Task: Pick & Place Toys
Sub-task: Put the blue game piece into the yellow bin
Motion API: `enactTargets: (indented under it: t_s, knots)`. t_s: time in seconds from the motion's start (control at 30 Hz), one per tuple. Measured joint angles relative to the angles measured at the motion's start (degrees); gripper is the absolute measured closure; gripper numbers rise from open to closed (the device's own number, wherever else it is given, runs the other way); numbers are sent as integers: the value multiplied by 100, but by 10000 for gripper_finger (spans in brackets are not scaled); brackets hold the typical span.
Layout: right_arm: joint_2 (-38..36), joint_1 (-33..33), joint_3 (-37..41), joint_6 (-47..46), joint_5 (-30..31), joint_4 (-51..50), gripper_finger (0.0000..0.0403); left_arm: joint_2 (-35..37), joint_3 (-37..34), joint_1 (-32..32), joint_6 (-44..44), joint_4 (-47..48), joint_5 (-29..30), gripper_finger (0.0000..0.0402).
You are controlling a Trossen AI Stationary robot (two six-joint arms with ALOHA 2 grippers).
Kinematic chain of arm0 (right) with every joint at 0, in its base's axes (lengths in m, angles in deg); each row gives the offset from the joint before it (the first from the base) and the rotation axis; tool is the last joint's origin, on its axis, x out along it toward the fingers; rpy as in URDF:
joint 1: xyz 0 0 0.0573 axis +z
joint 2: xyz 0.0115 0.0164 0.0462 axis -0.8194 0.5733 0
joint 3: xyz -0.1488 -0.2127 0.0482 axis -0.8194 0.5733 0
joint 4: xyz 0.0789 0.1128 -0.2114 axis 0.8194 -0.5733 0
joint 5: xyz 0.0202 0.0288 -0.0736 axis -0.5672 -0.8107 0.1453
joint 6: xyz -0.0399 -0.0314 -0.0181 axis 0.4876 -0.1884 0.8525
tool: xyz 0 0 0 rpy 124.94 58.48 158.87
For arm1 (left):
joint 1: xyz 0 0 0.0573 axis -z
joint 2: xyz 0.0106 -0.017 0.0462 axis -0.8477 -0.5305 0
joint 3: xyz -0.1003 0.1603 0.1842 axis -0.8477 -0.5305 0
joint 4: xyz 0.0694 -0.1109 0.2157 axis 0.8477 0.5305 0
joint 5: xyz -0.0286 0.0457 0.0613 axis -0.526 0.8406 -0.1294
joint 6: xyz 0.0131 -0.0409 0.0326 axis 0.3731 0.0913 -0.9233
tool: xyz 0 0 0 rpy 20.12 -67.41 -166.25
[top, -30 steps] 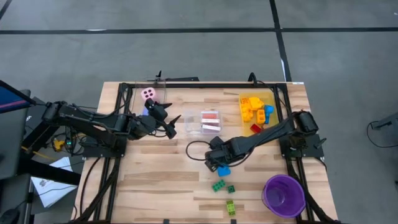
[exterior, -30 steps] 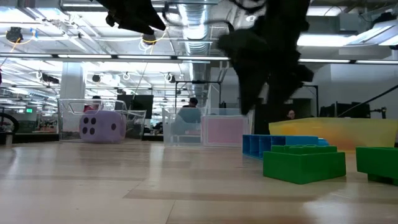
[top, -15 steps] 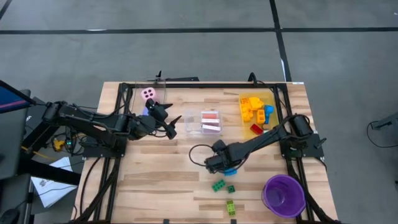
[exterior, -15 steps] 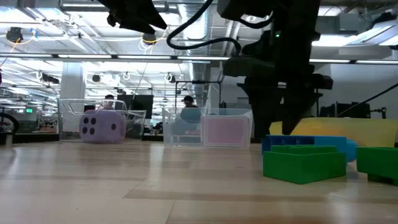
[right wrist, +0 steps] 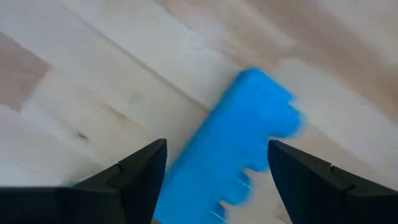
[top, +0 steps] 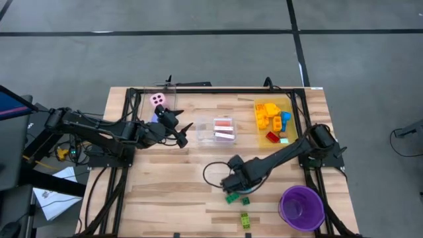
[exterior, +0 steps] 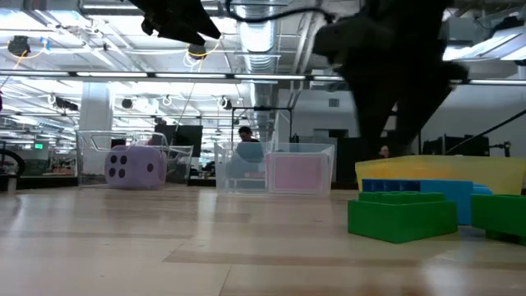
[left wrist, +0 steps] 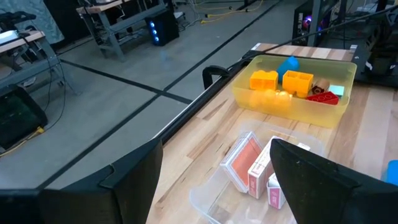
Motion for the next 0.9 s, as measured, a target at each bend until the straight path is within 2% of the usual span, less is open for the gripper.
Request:
enactTargets:
  t_s: [0.07, 0.2, 0.57, 0.9]
  knots:
    - [-2, 88, -232, -136, 124, -516, 131, 0, 0, 0, 0, 2, 0, 109]
    - [-9, 208, -305, -592, 212, -758, 131, 0, 0, 0, -2, 2, 0, 109]
    - [127, 714, 251, -2494, 386, -488, 131, 2, 0, 0, 9, 2, 2, 109]
    - [107, 457, 390, -2216, 649, 275, 131, 2, 0, 0, 13, 2, 2, 109]
